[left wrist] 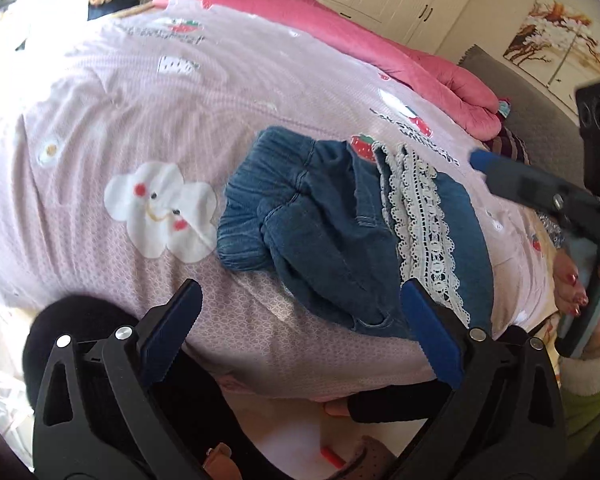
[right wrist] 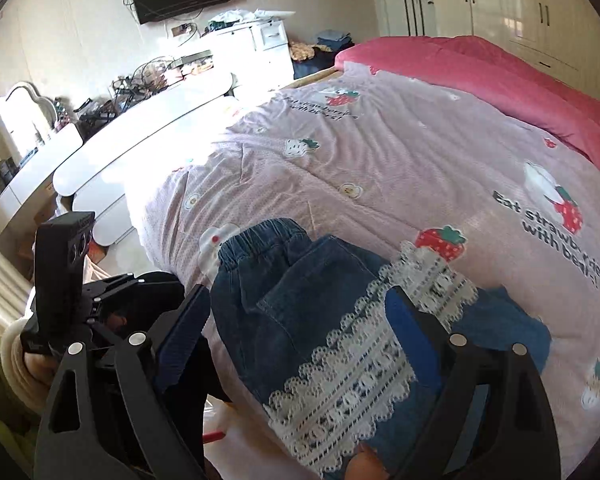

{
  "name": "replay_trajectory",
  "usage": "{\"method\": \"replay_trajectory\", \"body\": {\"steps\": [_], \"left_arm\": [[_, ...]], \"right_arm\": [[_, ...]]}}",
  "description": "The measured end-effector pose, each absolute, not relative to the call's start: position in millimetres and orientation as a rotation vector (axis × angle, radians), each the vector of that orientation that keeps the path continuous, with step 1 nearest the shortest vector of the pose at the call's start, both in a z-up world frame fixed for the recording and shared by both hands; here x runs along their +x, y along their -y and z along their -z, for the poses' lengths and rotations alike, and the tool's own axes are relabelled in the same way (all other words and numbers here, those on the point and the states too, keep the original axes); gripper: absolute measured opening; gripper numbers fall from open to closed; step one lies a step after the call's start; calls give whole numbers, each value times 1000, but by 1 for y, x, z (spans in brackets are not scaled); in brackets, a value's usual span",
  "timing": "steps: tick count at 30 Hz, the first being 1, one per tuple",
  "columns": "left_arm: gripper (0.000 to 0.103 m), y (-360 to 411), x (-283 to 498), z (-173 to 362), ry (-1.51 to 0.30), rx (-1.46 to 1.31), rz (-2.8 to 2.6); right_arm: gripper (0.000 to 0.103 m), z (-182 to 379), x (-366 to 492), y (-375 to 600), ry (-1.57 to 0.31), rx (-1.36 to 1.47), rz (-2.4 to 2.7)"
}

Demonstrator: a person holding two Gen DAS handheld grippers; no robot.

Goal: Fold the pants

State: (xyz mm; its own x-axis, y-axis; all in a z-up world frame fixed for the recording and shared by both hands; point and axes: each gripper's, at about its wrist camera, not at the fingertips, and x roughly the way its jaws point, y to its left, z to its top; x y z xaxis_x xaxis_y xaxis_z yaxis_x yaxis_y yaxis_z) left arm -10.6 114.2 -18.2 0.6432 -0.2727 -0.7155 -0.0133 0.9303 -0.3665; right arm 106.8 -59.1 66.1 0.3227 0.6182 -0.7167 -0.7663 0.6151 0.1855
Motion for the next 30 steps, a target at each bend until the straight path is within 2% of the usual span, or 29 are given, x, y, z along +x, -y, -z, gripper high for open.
{"method": "replay_trajectory", "body": {"steps": [11, 14, 15, 16, 19, 20, 22, 23, 24, 26, 30], "left_arm": [[93, -118, 7, 45, -902, -539, 260], [91, -120, 11, 48, -892, -588, 294], [89, -121, 13, 49, -889, -599, 299], [88, -122, 16, 49, -881, -612, 302], [84, -128, 23, 56, -878, -666, 293], [81, -130, 24, 57, -879, -689, 293], [61, -135, 24, 57, -862, -699, 271], [40, -138, 24, 56, -852, -698, 261], [35, -140, 24, 56, -847, -713, 265], [32, -140, 24, 52, -832, -741, 298], [32, -117, 18, 22, -766, -617, 329]], "right_arm": [[88, -11, 176, -42, -1059, -389, -998], [83, 0, 181, -57, -1111, -399, -1041], [71, 4, 183, -62, -1136, -399, -1054], [54, 8, 184, -66, -1159, -394, -1064], [36, 8, 183, -70, -1132, -423, -1033], [31, 4, 185, -69, -1134, -390, -1040], [29, -10, 185, -57, -1107, -336, -1063], [28, -18, 185, -50, -1089, -314, -1074], [28, -27, 183, -40, -1065, -290, -1083], [28, -44, 180, -18, -1022, -246, -1093], [28, -69, 172, 30, -929, -171, -1107]]}}
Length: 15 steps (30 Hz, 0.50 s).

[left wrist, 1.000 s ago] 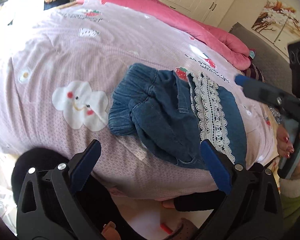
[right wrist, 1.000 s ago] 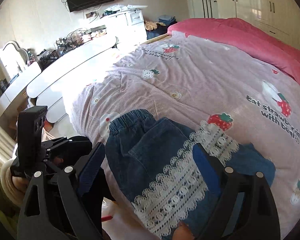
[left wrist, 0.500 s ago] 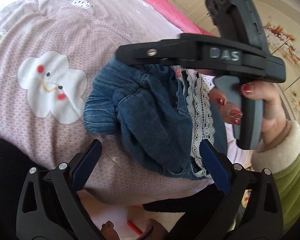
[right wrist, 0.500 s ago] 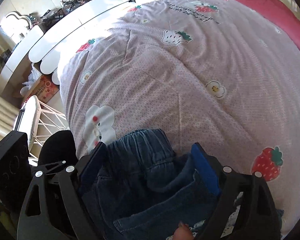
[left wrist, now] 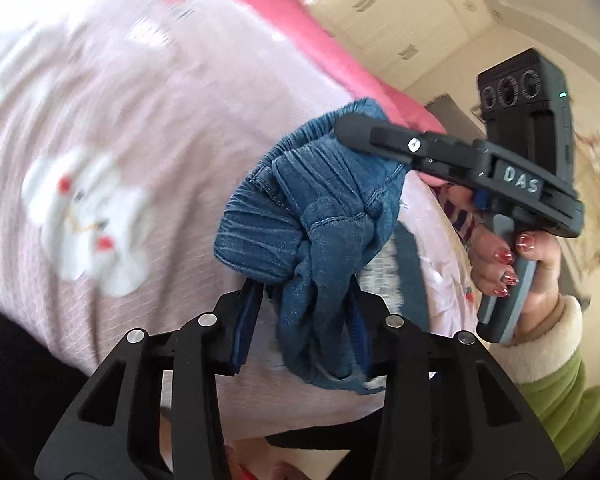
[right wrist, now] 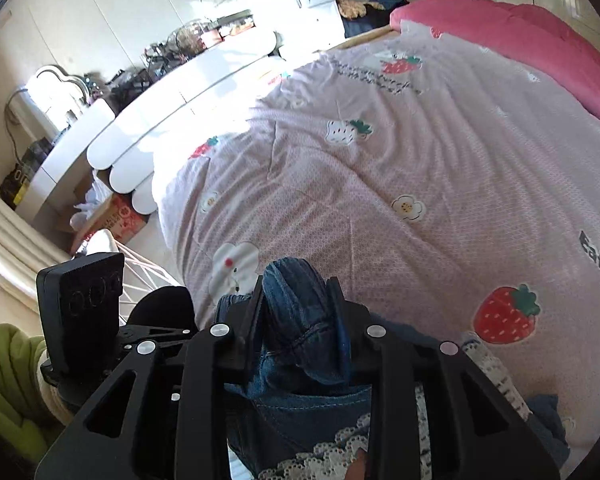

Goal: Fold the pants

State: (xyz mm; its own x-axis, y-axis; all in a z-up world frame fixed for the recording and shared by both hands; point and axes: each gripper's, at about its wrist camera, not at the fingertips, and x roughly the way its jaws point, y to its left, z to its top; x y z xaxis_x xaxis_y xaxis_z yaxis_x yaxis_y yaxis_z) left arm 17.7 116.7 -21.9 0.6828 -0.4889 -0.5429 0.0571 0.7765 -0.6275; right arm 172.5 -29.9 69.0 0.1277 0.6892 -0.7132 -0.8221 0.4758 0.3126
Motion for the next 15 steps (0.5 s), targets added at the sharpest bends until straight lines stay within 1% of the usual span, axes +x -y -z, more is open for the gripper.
{"method": "replay_trajectory", "body": {"steps": [4, 7, 12, 15], "left_arm": [[32, -83, 21, -7, -723, -480, 361], [32, -57, 25, -18, -714, -410, 392], [50, -16, 31, -27, -716, -314, 432], [52, 7, 32, -21, -733, -272, 462]], "right_arm": [[28, -81, 168, 78, -869, -106, -1085], [28, -81, 166, 114, -837, -64, -1057], [32, -56, 160, 162, -847, -7, -990], [32, -35, 157, 183, -879, 24, -950]]}}
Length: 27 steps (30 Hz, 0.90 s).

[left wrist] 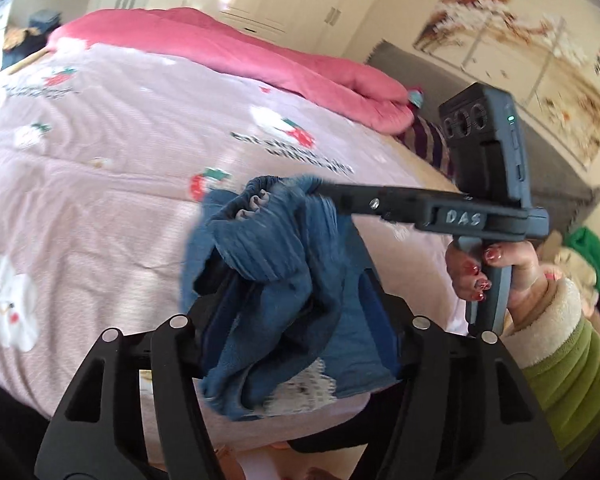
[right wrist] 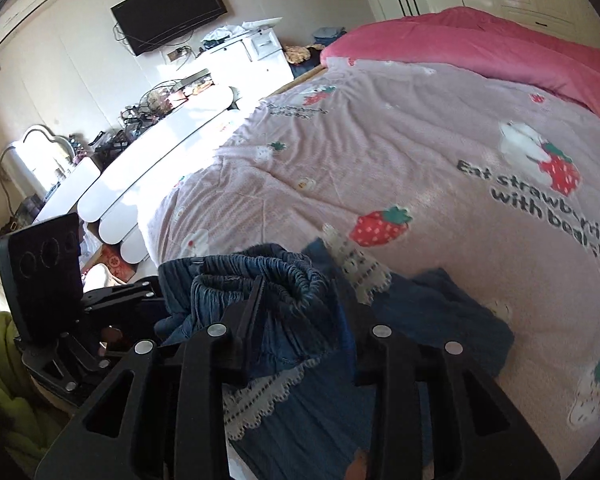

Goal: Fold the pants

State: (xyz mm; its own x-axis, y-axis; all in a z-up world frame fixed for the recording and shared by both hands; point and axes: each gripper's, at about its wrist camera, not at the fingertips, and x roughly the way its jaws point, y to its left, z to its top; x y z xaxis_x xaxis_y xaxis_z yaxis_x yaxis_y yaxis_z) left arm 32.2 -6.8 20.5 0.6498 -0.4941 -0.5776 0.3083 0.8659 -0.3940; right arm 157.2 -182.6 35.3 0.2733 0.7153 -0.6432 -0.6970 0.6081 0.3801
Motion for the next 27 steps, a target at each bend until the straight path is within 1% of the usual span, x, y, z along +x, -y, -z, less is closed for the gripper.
{"method": "replay_trajectory", "body": {"steps": [4, 7, 8, 12, 15, 21, 24, 27], "left_arm": [[52, 32, 31, -9, -776, -222, 514], [53, 48, 32, 3, -804, -187, 534], [54, 52, 30, 6, -808, -173, 538], [56, 61, 25, 13, -817, -148, 543], [56, 60, 19, 20, -821, -131, 544], [57, 58, 13, 29, -834, -140, 557], [57, 60, 14, 32, -836, -134, 563], [57, 61, 15, 37, -836, -135, 556]], "right_arm": [[32, -15, 147, 215, -903, 79, -871], [32, -23, 135, 233, -869, 122, -838], [34, -27, 132, 235, -856, 126, -834], [36, -44, 122, 222, -833, 115, -856], [38, -41, 126, 201, -851, 57, -861], [38, 5, 146, 176, -985, -160, -706], [39, 18, 146, 181, -998, -142, -682], [43, 22, 148, 186, -1011, -107, -671]]}}
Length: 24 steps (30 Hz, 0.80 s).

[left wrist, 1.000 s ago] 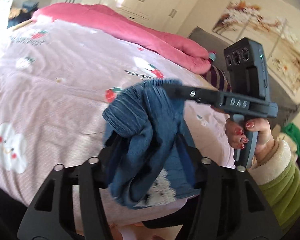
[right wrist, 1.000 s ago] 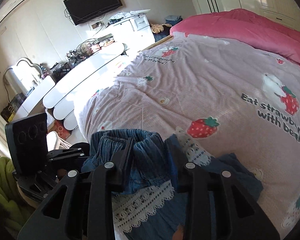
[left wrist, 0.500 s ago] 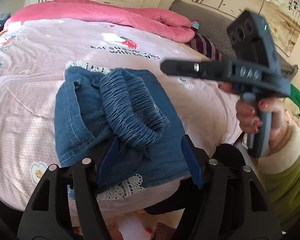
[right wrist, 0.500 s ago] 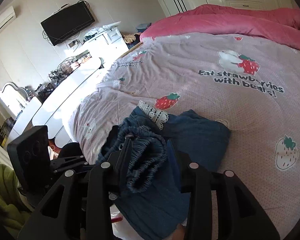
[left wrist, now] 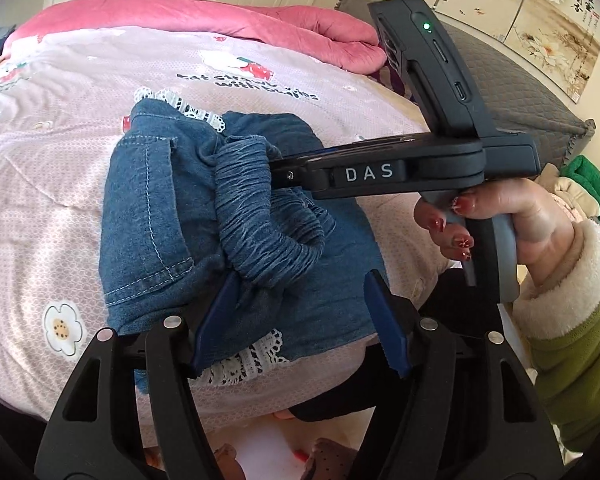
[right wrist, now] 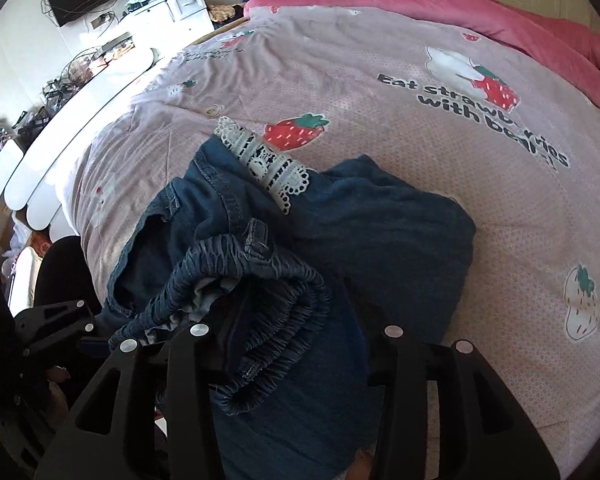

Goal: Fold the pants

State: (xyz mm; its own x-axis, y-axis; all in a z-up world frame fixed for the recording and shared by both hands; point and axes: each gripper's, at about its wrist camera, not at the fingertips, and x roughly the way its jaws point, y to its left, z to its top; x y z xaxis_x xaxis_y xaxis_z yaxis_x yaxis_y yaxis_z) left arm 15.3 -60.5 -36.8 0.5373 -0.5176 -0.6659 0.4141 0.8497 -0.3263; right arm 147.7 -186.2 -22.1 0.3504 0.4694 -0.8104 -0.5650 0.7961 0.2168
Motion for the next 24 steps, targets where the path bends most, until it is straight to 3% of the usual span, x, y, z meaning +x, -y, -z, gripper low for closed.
{"method": "replay_trajectory", "body": {"steps": [4, 6, 12, 16, 24], "left_arm": [[58, 57, 13, 29, -828, -144, 583], [73, 48, 7, 21, -822, -158, 609], [88, 2, -4, -17, -739, -173, 546], [92, -27, 12, -38, -692, -151, 403], [92, -45, 71, -52, -774, -212, 360]], "right_arm": [[50, 6, 144, 198, -1001, -23, -695], [50, -10, 137, 206, -953, 13, -709], [61, -44, 105, 234, -828, 33, -722], [65, -56, 77, 238, -768, 5, -741], [67, -57, 8, 193, -675, -176, -913]]}}
